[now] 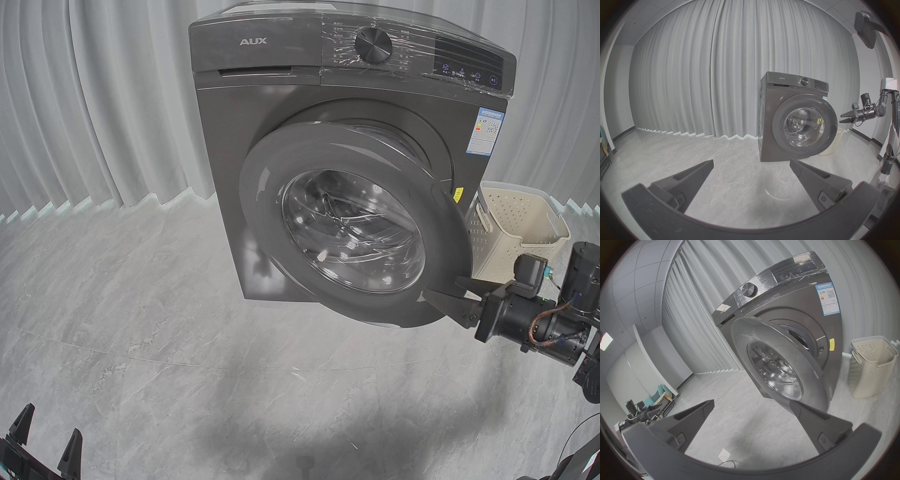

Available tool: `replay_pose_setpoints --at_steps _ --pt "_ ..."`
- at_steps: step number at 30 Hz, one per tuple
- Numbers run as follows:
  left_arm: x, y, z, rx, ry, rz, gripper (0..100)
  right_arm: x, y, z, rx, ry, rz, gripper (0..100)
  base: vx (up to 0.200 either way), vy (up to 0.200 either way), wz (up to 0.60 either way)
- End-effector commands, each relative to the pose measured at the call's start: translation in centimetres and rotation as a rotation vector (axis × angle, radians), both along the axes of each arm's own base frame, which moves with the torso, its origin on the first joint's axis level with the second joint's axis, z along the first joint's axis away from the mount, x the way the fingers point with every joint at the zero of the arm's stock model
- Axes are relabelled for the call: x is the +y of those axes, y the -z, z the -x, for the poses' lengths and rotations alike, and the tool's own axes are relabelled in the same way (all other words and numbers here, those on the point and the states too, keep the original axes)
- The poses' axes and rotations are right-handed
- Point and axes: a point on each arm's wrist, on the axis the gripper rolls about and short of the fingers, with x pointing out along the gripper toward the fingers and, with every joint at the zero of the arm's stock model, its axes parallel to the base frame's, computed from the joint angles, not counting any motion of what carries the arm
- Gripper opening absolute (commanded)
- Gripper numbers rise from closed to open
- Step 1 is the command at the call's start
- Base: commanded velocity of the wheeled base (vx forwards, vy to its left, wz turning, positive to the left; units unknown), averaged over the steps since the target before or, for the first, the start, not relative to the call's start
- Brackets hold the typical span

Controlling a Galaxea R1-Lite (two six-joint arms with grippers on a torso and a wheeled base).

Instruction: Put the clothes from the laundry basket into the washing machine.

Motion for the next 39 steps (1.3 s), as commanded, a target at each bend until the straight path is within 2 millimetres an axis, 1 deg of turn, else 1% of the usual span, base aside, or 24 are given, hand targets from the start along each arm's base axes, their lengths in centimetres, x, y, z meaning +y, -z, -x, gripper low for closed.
replay_pose_setpoints --at_steps 1,5,6,9,11,14,21,26,30,33,36,39 --pt "0.0 0.5 0.0 0.004 -0.001 0.002 100 1.1 0.8 -3.1 0.01 0.022 0.003 100 0.0 0.0 0.0" --pt "0.0 0.5 0.0 0.005 -0.001 -0.001 100 1.2 -0.2 -4.0 -0.048 0.071 -0.015 100 0.0 0.0 0.0" --pt "0.0 0.5 0.0 0.005 -0.001 -0.001 100 1.2 -0.2 -4.0 -0.048 0.071 -0.015 100 0.0 0.0 0.0" --pt "0.0 0.5 0.0 0.004 0.001 -0.009 100 1.5 0.1 -5.4 -0.063 0.093 -0.017 100 0.0 0.0 0.0" --pt "0.0 0.5 0.0 0.004 0.001 -0.009 100 1.6 0.0 -5.5 -0.092 0.104 -0.029 100 0.0 0.0 0.0" --pt "0.0 0.5 0.0 0.005 0.001 -0.007 100 1.5 0.1 -5.3 -0.099 0.104 -0.032 100 0.0 0.0 0.0" --pt "0.0 0.5 0.0 0.007 0.001 -0.014 100 1.3 1.4 -4.3 -0.052 0.092 -0.009 100 0.0 0.0 0.0" --pt "0.0 0.5 0.0 0.005 -0.002 -0.012 100 1.3 1.5 -4.1 -0.047 0.084 -0.009 100 0.2 0.0 0.0" --pt "0.0 0.5 0.0 0.007 -0.002 -0.011 100 1.5 1.1 -4.3 -0.088 0.086 -0.032 100 0.2 0.0 0.0" --pt "0.0 0.5 0.0 0.005 -0.002 -0.011 100 1.7 0.7 -4.8 -0.125 0.088 -0.051 100 0.2 0.0 0.0" --pt "0.0 0.5 0.0 0.004 -0.004 -0.011 100 1.9 0.9 -5.4 -0.131 0.094 -0.055 100 0.2 0.0 0.0" --pt "0.0 0.5 0.0 0.007 -0.005 -0.006 100 2.0 0.7 -5.8 -0.146 0.097 -0.064 100 0.0 0.0 0.0"
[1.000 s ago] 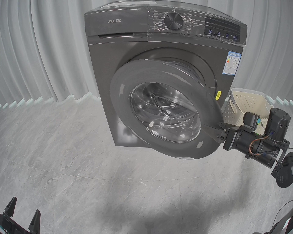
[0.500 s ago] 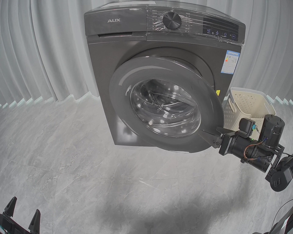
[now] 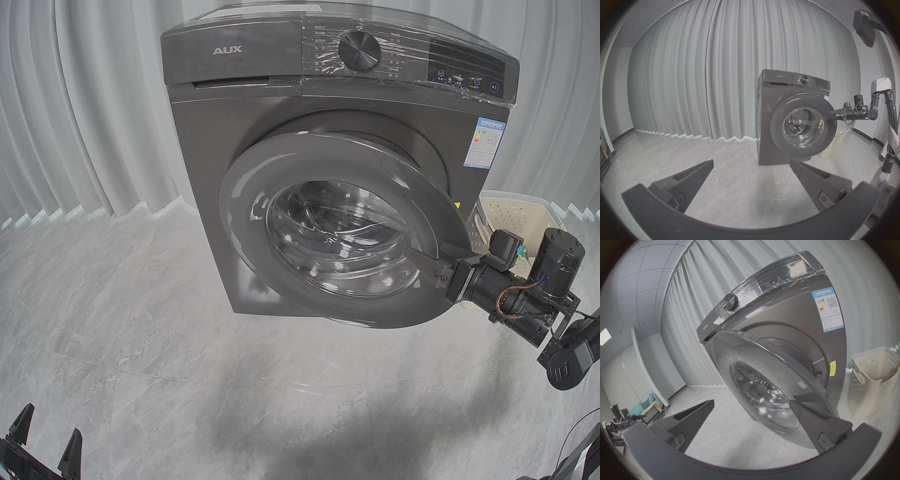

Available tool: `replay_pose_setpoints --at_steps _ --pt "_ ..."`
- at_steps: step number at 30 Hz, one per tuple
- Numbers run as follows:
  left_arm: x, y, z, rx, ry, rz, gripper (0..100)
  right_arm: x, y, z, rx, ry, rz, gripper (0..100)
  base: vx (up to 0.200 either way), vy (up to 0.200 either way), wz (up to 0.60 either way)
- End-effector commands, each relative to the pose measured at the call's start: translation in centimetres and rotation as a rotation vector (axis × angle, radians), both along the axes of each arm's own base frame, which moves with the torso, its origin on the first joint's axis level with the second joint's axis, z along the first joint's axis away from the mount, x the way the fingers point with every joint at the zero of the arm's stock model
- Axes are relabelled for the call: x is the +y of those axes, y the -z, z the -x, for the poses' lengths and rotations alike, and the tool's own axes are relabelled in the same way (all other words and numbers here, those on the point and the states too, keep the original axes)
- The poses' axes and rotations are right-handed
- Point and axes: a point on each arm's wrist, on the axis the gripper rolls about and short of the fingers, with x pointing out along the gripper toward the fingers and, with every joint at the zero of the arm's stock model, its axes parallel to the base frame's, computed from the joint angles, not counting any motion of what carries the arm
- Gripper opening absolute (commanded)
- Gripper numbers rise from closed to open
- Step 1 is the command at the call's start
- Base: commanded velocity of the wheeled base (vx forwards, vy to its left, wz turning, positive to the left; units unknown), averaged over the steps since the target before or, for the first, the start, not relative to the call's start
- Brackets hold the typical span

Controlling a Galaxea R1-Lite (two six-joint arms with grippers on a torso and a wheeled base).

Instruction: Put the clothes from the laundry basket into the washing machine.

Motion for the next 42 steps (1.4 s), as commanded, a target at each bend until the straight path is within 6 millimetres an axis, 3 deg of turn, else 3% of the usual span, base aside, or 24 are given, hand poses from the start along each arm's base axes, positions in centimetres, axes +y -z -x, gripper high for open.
replay_pose_setpoints --at_steps 1,14,28,34,42 --pt "0.0 0.5 0.0 0.004 0.0 0.005 100 0.2 0.1 -0.6 -0.008 0.004 -0.005 100 0.0 0.0 0.0" --pt "0.0 0.5 0.0 0.004 -0.002 0.01 100 0.2 1.0 0.6 0.026 -0.014 0.014 100 0.0 -0.169 0.0" --pt "0.0 0.5 0.0 0.004 0.0 -0.002 100 2.9 3.0 4.8 0.014 -0.189 0.014 100 0.014 -0.014 0.0" --pt "0.0 0.5 0.0 0.005 0.0 -0.001 100 3.9 2.8 4.8 -0.02 -0.216 -0.009 100 0.2 0.0 0.0" --pt "0.0 0.5 0.0 0.004 0.0 -0.002 100 4.3 1.8 2.2 -0.101 -0.118 -0.059 100 0.125 0.0 0.0"
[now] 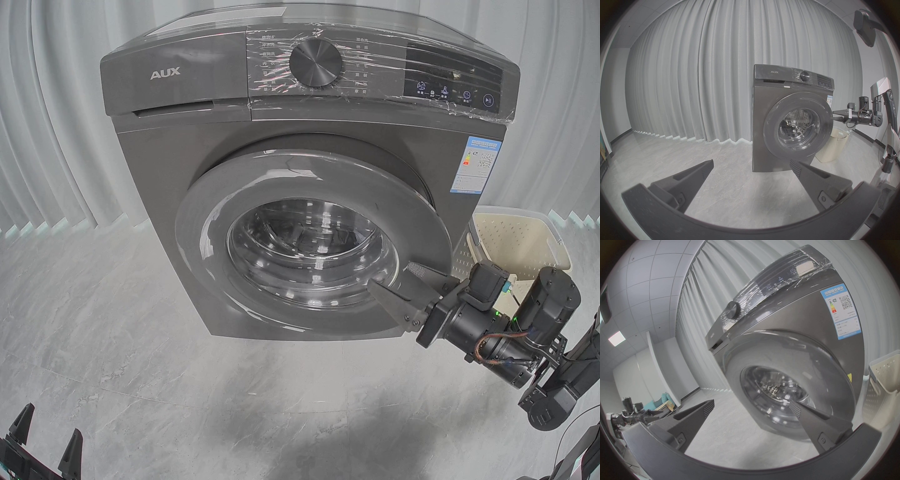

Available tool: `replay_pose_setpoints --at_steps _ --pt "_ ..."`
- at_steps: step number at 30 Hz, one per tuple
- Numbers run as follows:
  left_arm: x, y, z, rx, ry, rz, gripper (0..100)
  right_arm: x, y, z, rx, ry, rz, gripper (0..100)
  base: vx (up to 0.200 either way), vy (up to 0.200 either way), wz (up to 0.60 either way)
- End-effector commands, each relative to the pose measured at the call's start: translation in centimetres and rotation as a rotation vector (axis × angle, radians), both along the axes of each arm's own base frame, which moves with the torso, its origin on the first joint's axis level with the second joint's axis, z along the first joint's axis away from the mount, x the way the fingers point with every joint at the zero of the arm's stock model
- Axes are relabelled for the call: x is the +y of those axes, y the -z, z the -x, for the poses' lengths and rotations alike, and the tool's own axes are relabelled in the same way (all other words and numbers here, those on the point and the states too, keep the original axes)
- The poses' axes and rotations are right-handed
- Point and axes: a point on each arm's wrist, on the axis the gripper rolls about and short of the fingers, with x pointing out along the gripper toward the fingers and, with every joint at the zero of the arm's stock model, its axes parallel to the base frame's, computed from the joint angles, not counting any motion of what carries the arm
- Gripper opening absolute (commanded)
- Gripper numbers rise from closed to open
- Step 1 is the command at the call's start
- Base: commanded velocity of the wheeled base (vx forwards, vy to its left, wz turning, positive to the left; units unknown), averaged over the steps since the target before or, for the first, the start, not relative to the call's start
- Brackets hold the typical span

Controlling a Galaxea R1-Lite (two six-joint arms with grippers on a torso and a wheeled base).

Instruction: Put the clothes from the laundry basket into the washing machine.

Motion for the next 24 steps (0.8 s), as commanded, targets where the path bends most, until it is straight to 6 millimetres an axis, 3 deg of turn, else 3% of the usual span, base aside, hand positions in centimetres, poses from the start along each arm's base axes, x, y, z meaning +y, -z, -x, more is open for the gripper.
replay_pose_setpoints --at_steps 1,7,13,19,24 --pt "0.0 0.5 0.0 0.002 0.001 -0.001 100 0.1 -0.2 -1.4 -0.017 0.041 -0.015 100 0.0 0.0 0.0" --pt "0.0 0.5 0.0 0.002 0.001 -0.001 100 -0.1 0.0 -1.1 -0.007 0.046 -0.006 100 0.0 0.0 0.0" --pt "0.0 0.5 0.0 0.002 -0.001 -0.002 100 -0.6 1.1 0.8 0.02 0.024 0.06 100 0.0 0.0 0.0" --pt "0.0 0.5 0.0 0.002 -0.001 -0.002 100 -0.7 -1.0 -1.0 -0.06 0.069 -0.005 100 0.0 0.0 0.0" --pt "0.0 0.5 0.0 0.002 0.001 -0.002 100 -1.2 -1.4 -1.8 -0.077 0.1 -0.015 100 0.0 0.0 0.0"
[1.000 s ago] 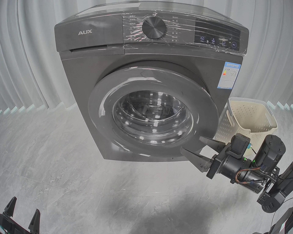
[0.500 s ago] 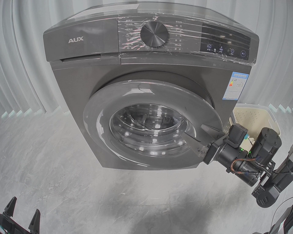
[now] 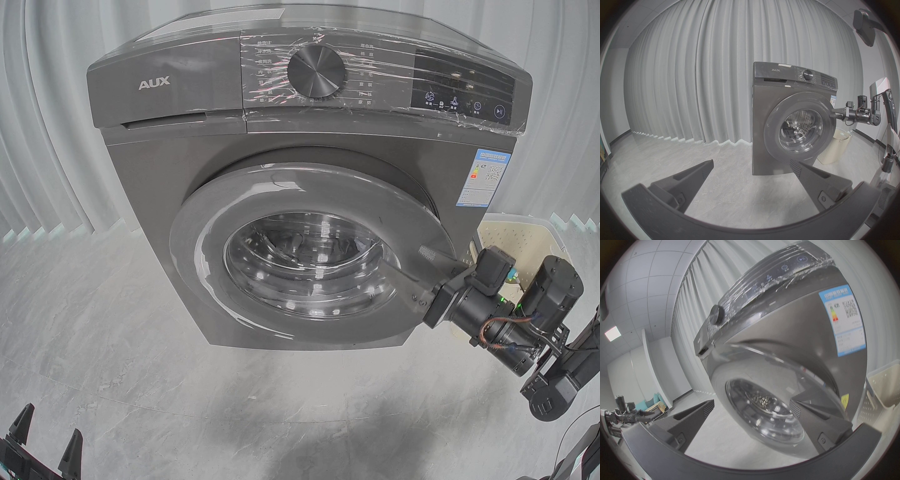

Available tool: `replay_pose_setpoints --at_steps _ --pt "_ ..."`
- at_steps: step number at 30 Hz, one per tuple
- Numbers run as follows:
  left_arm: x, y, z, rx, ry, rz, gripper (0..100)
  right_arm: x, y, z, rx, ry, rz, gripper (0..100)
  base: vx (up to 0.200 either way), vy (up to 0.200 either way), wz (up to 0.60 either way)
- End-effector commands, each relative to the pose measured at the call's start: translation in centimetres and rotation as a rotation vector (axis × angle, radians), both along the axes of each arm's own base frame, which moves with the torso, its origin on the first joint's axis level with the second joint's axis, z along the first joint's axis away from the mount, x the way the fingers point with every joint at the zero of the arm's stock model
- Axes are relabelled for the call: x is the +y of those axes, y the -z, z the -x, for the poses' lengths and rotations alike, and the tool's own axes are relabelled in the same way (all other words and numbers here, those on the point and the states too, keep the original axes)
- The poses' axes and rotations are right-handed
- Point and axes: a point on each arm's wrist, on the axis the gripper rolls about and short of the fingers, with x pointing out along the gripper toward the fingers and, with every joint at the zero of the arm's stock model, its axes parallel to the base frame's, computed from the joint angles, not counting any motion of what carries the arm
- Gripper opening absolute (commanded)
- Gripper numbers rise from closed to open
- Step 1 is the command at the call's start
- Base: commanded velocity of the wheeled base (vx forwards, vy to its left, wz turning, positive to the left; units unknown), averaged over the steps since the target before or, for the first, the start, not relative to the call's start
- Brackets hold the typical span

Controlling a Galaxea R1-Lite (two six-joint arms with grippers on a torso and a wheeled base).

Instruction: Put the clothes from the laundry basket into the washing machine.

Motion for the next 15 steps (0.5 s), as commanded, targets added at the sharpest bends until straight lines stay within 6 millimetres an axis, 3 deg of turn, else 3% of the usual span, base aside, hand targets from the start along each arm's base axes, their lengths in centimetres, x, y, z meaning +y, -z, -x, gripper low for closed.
replay_pose_setpoints --at_steps 1,8,15 --pt "0.0 0.5 0.0 0.001 0.001 0.0 100 -0.3 -0.7 -0.6 -0.026 0.023 -0.018 100 0.0 0.0 0.0" --pt "0.0 0.5 0.0 0.001 -0.001 0.0 100 -0.2 -0.2 0.2 -0.006 0.004 -0.004 100 0.0 0.0 0.0" --pt "0.0 0.5 0.0 0.001 0.002 0.002 100 0.0 1.6 4.0 0.073 -0.098 0.062 100 0.0 0.0 0.0"
